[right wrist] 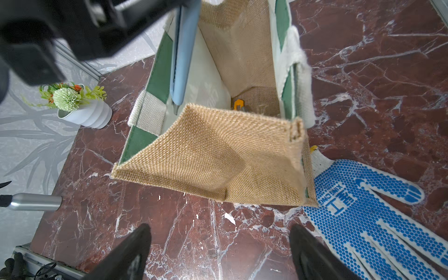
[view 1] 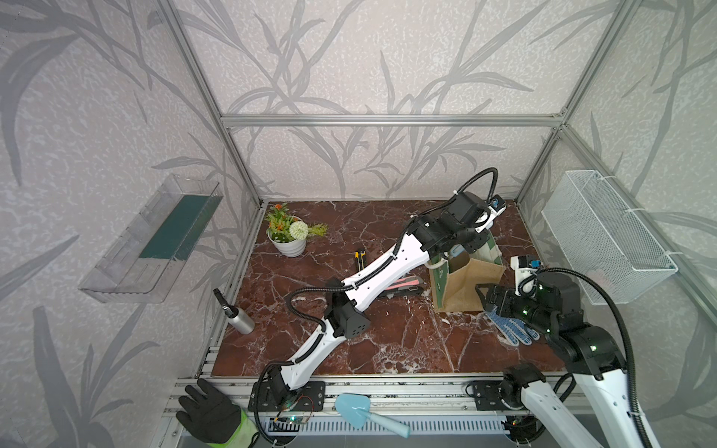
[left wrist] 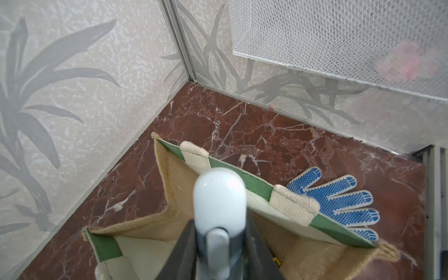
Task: Place the art knife into the pouch
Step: Place the utility knife in the pouch.
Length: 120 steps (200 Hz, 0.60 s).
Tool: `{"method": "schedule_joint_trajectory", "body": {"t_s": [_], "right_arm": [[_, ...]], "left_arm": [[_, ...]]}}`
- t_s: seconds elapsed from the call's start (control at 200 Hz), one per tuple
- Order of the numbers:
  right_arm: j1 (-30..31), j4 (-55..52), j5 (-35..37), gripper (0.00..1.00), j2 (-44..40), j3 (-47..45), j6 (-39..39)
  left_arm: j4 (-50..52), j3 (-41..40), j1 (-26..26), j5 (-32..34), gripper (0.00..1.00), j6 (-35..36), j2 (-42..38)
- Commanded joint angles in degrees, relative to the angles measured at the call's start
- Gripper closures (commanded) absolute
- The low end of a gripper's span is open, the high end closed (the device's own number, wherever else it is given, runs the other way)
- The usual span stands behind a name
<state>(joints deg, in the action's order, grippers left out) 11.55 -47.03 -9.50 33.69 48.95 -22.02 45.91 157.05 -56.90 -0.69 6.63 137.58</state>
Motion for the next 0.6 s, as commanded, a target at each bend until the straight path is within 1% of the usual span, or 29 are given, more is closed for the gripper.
{"method": "schedule_joint_trajectory", "body": {"t_s": [0.0, 0.065, 0.115, 0.205, 0.26, 0.335, 0.395, 0.485, 0.545, 0.595], "right_arm": [[-0.1, -0.7, -0.4, 0.10, 0.3, 0.4, 0.9], [-0.1, -0.9, -0.3, 0.10, 0.2, 0.5, 1.0], [-0.1, -1.1, -0.3, 0.10, 0.3, 0.6, 1.1], [-0.1, -1.6, 0.2, 0.10, 0.0, 0.9, 1.4], [-0.1, -1.6, 0.4, 0.10, -0.2, 0.9, 1.4], [-0.1, -1.5, 0.4, 0.10, -0.3, 0.7, 1.3], [-0.1, -1.3, 0.3, 0.10, -0.4, 0.3, 1.0], [-0.1, -0.8, 0.0, 0.10, -0.3, -0.5, 0.7], [-0.1, -0.8, -0.3, 0.10, -0.4, -0.6, 0.6], [-0.1, -1.0, -0.2, 0.10, -0.5, -0.6, 0.6]], "left_arm": [[0.4, 1.6, 0.1, 2.4, 0.39, 1.1, -0.5], [1.0, 1.6, 0.3, 4.0, 0.31, 1.2, -0.9], [1.4, 1.6, 0.3, 5.6, 0.27, 1.1, -1.2], [3.0, 1.6, 0.4, 9.9, 0.24, -0.4, -2.0], [5.0, 1.5, 0.5, 13.6, 0.23, -3.3, -2.8], [7.5, 0.4, 0.8, 15.4, 0.24, -7.4, -4.5], [7.8, -2.6, 1.5, 14.7, 0.24, -9.9, -6.0], [6.9, -6.7, 2.8, 12.7, 0.30, -12.7, -7.1], [8.0, -6.5, 3.8, 11.5, 0.35, -14.3, -6.2], [9.4, -5.3, 4.4, 10.7, 0.35, -15.3, -4.9]]}}
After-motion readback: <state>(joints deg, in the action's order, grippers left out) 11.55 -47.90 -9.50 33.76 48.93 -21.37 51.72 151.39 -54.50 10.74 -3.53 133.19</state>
